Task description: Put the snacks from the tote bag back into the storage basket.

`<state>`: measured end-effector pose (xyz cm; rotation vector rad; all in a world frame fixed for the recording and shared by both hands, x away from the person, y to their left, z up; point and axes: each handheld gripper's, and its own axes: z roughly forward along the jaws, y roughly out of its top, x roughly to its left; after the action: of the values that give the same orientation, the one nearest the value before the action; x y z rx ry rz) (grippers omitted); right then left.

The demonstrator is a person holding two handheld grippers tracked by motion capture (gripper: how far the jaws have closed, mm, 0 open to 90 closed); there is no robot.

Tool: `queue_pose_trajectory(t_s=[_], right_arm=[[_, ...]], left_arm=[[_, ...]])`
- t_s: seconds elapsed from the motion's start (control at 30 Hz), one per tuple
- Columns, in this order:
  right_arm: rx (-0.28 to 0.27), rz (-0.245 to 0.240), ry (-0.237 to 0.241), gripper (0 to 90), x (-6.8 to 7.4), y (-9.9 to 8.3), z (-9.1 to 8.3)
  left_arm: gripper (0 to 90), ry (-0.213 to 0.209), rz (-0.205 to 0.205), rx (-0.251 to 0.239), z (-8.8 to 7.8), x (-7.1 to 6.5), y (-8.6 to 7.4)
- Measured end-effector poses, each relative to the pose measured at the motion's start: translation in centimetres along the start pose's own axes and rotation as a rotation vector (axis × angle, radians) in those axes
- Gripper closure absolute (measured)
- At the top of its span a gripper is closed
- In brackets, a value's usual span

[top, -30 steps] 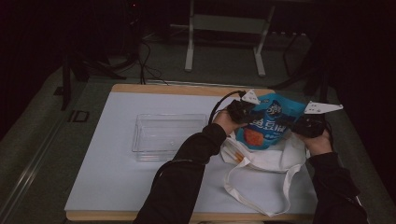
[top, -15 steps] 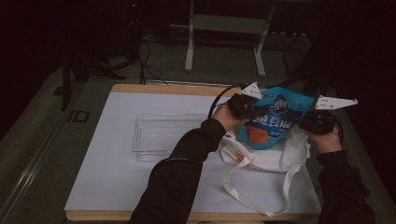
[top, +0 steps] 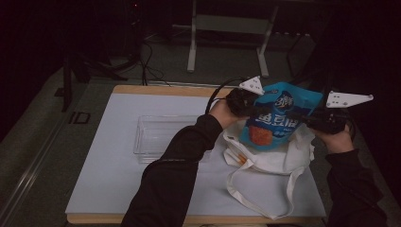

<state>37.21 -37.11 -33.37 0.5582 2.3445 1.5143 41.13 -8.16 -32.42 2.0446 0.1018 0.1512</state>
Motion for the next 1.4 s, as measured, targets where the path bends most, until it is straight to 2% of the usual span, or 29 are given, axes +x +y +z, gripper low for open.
queue_pose_trajectory(t_s=[0.27, 0.63, 0.9, 1.4], right_arm=[[-0.025, -0.027, 0.031, 88.8, 1.0, 1.9, 0.3], [-0.025, -0.068, 0.076, 88.8, 2.2, 4.4, 1.9], [-0.026, -0.090, 0.121, 88.8, 3.1, 6.0, 3.7], [-0.018, -0.120, 0.187, 88.8, 4.5, 8.7, 8.1]], left_arm=[[90.0, 0.000, 0.017, -0.010, -2.6, -0.5, 0.6], [90.0, 0.009, 0.029, -0.017, -6.1, -0.9, 0.3], [90.0, 0.018, 0.025, -0.009, -8.8, -1.1, -0.2], [90.0, 0.081, 0.008, 0.005, -13.7, -1.2, -2.0]])
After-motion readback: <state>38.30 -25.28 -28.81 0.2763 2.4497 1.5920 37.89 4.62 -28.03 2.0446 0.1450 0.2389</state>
